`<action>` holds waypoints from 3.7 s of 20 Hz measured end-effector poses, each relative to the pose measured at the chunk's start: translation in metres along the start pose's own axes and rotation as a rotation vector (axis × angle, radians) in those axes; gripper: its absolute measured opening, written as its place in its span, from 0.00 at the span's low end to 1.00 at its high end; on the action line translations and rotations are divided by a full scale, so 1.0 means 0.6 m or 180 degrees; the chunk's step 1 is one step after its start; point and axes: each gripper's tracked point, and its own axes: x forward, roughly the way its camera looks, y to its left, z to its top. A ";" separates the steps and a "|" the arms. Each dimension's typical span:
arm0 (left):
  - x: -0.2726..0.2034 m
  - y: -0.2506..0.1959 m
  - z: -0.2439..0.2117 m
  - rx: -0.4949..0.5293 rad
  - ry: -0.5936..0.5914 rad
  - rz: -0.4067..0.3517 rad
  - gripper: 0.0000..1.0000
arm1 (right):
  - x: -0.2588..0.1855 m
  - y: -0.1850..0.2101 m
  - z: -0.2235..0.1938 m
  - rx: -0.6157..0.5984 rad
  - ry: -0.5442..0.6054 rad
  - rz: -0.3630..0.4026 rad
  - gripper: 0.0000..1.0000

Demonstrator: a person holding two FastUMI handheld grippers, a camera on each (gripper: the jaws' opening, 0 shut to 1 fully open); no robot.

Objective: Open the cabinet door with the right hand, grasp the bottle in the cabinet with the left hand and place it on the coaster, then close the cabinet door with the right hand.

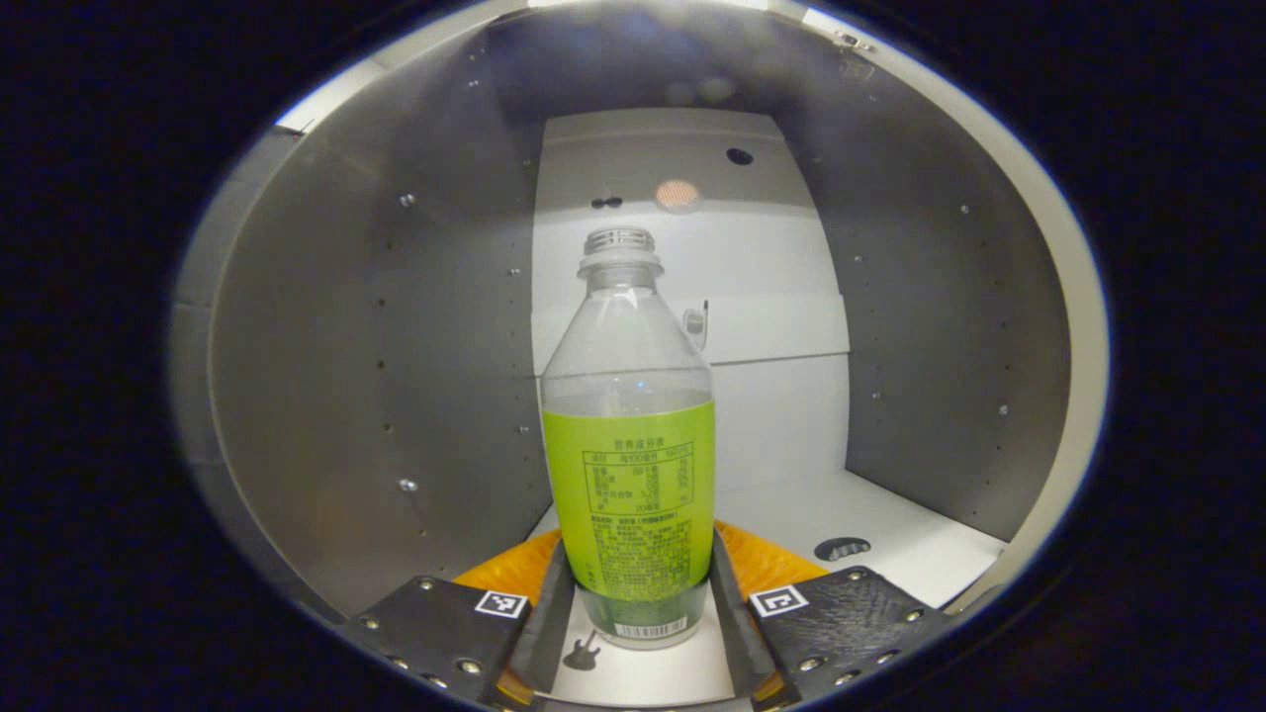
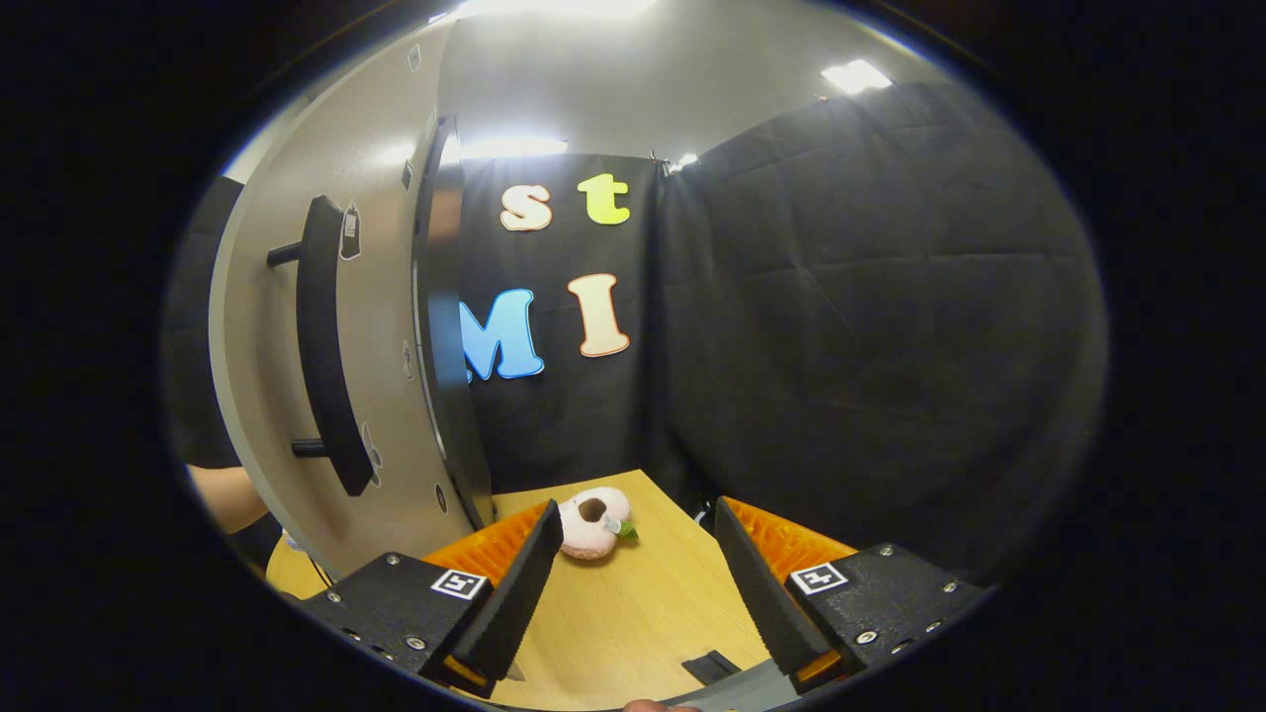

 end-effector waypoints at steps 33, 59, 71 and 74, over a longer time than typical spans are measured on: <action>-0.696 0.062 0.025 0.0260 -0.0370 0.1169 0.65 | 0.012 0.043 -0.097 -0.0477 0.0319 0.1904 0.95; -0.733 0.041 -0.552 0.0047 0.0153 0.1382 0.67 | 0.060 0.016 -0.436 -0.1268 0.1145 0.1708 0.97; -0.719 0.048 -0.570 -0.0095 0.0217 0.1335 0.87 | 0.040 0.046 -0.440 -0.1405 0.1071 0.1905 0.96; -0.720 0.051 -0.562 -0.0101 0.0214 0.1299 0.87 | 0.029 0.049 -0.450 -0.1414 0.1144 0.1963 0.96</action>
